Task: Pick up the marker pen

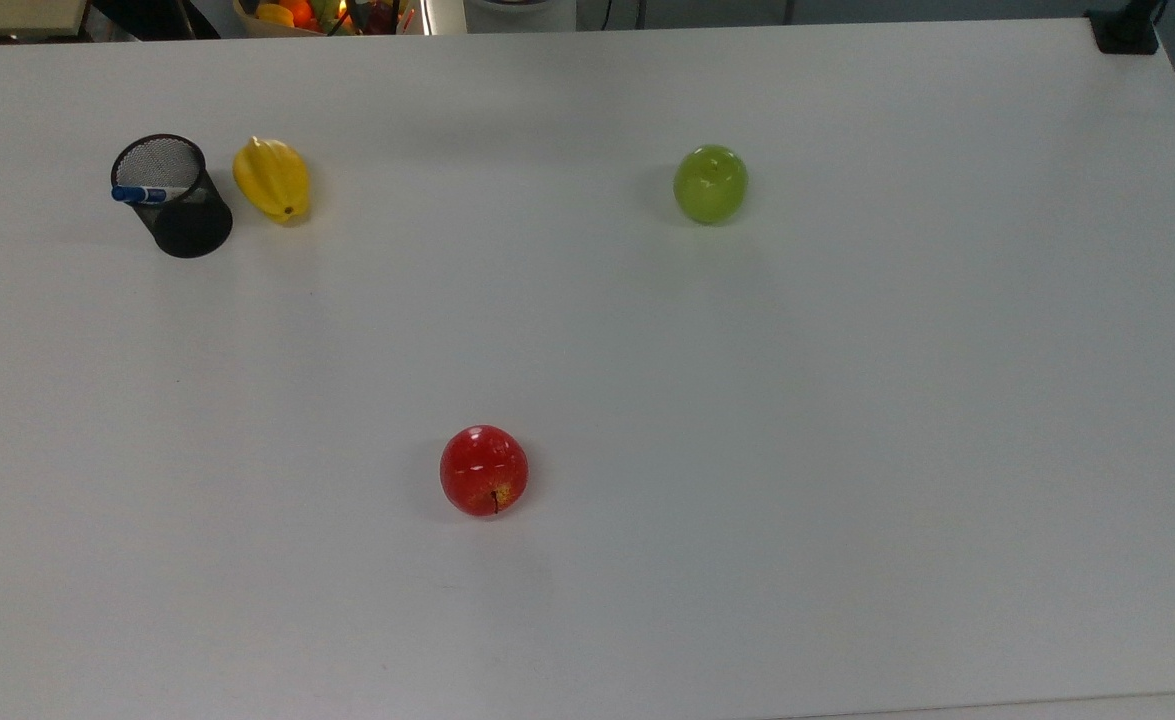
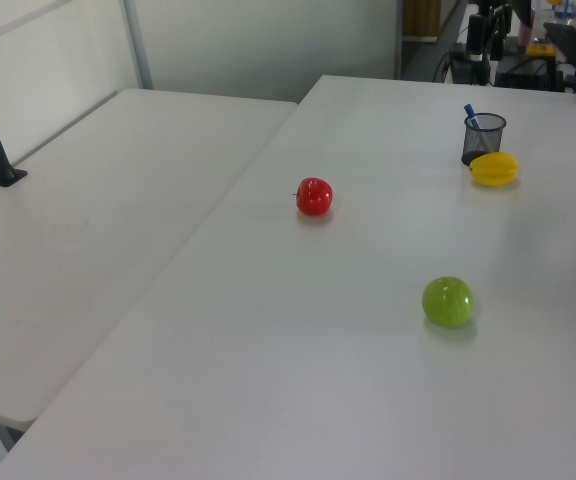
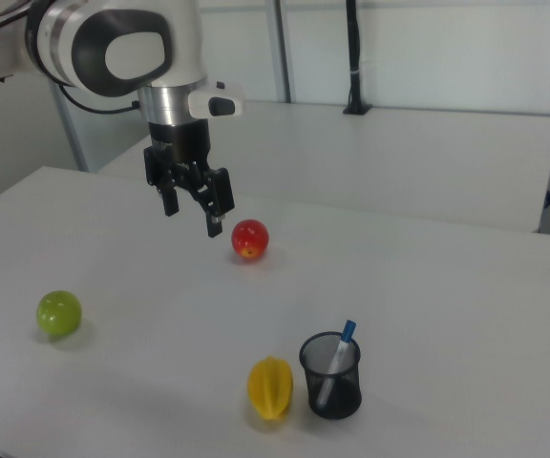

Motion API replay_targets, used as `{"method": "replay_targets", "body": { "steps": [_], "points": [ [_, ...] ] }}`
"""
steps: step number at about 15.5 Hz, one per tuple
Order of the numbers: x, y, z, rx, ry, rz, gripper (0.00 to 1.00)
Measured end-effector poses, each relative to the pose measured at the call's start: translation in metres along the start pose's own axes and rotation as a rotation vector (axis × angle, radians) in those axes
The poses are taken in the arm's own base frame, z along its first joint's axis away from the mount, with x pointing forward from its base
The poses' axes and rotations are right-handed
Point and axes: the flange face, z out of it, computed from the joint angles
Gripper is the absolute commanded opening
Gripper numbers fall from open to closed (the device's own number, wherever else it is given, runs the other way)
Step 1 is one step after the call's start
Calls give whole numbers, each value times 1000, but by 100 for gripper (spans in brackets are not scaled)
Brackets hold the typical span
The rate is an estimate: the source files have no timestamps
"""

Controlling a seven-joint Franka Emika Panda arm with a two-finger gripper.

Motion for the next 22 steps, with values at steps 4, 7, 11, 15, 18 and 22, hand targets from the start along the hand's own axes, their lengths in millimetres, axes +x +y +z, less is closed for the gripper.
{"method": "replay_targets", "body": {
  "steps": [4,7,11,15,18,22],
  "points": [
    [-1,9,-1,-14,1,9,100],
    [-1,12,-1,-15,1,14,100],
    [-1,26,-3,-15,16,39,100],
    [-3,46,-4,-14,19,73,100],
    [-2,64,-7,-16,47,105,100],
    [5,108,-5,-30,121,167,100]
  ]
}}
